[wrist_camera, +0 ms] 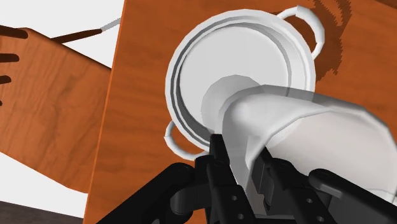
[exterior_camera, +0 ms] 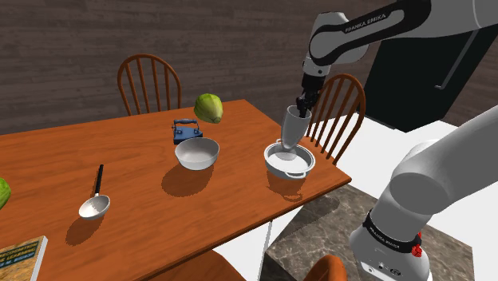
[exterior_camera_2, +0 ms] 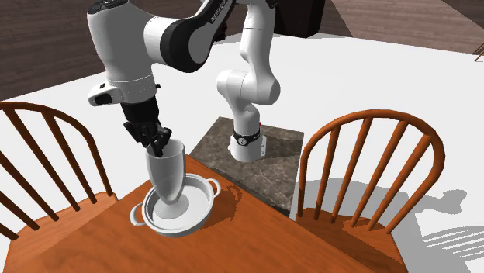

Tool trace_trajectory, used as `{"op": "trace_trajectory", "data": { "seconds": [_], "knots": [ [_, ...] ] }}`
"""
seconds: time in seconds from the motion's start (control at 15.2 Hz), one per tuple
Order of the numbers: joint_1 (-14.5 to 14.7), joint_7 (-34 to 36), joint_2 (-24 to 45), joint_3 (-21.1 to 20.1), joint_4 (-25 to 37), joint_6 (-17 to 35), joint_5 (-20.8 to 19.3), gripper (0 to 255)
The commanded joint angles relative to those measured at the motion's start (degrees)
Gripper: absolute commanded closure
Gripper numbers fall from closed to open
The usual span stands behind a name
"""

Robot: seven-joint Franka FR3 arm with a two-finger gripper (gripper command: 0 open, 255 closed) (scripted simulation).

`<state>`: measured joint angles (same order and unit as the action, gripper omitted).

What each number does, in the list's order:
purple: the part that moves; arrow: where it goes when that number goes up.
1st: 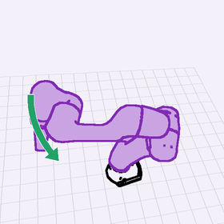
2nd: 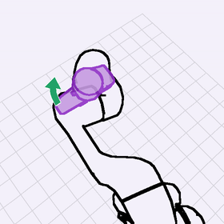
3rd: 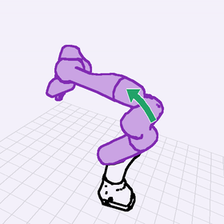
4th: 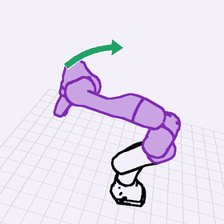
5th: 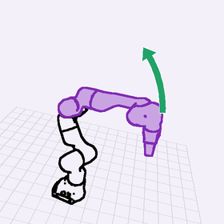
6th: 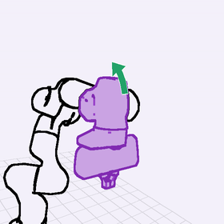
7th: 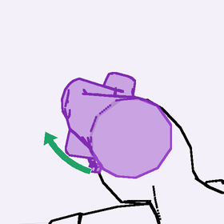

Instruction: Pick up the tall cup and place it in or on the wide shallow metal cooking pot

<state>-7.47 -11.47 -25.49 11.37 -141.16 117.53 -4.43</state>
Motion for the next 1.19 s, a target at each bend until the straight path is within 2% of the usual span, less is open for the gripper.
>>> {"op": "trace_trajectory", "data": {
  "seconds": [0.0, 0.33, 0.59, 1.12],
  "knots": [
    [0.0, 0.0, 0.0, 0.0, 0.0, 0.0, 0.0, 0],
    [0.0, 0.0, 0.0, 0.0, 0.0, 0.0, 0.0, 0],
    [0.0, 0.1, -1.9, -0.5, 5.8, -7.7, 0.1, 0],
    [0.0, 0.1, -1.9, -0.5, 5.8, -7.7, 0.1, 0]
  ]
}}
